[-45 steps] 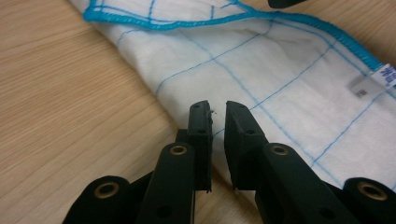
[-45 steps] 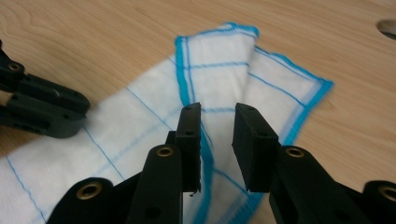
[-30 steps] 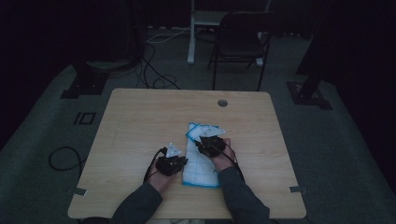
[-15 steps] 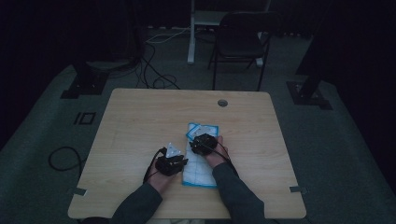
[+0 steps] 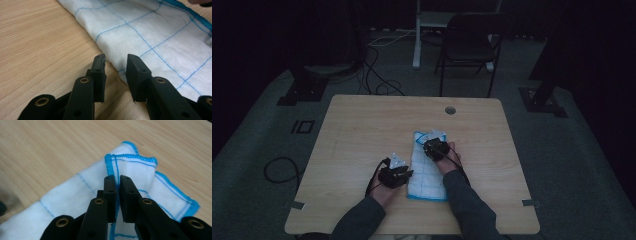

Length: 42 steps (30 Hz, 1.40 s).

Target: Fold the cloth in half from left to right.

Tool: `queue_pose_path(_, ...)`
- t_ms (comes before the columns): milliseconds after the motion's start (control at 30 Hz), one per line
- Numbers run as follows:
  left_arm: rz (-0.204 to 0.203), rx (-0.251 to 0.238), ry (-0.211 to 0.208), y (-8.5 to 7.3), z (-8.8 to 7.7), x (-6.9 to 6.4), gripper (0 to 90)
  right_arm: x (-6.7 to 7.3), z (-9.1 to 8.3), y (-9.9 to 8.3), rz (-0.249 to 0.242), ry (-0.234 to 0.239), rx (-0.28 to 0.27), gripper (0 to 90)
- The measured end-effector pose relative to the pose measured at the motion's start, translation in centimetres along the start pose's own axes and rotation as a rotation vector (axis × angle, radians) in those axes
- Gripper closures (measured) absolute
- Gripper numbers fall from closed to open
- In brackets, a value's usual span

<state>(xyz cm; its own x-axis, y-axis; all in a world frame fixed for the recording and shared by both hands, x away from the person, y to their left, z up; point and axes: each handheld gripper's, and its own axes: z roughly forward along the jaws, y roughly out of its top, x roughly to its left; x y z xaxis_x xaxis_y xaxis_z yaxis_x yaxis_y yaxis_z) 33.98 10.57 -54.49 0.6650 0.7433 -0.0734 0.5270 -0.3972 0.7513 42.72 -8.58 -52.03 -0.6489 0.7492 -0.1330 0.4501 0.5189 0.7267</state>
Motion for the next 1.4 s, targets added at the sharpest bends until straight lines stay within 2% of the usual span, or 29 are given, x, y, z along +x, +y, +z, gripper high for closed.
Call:
queue_pose_path(233,0.002,0.003,0.0,0.0,0.0,0.0,69.6,-2.8,-0.9,-0.8,0.083,-0.013,-0.019,84.3)
queue_pose_path(500,0.002,0.004,-0.001,0.0,0.0,0.0,69.8,-5.7,-1.2,-2.5,0.169,-0.05,0.006,83.0)
queue_pose_path(633,-0.002,0.004,-0.004,0.0,0.0,0.1,69.8,-6.7,-1.2,-3.4,0.199,-0.072,0.021,81.0)
queue_pose_path(967,-0.032,-0.016,-0.013,0.9,0.3,0.8,68.0,-7.3,-0.9,-4.8,0.225,-0.081,0.047,78.3)
queue_pose_path(1133,-0.028,-0.029,0.008,2.4,0.8,1.3,67.5,-7.4,-0.9,-4.8,0.235,-0.078,0.045,74.9)
queue_pose_path(1267,-0.042,-0.048,0.037,3.5,1.1,1.9,66.5,-7.5,-1.0,-4.9,0.243,-0.072,0.046,73.4)
queue_pose_path(1400,-0.045,-0.044,0.058,4.5,1.8,2.7,66.4,-7.5,-1.0,-4.9,0.247,-0.069,0.046,73.1)
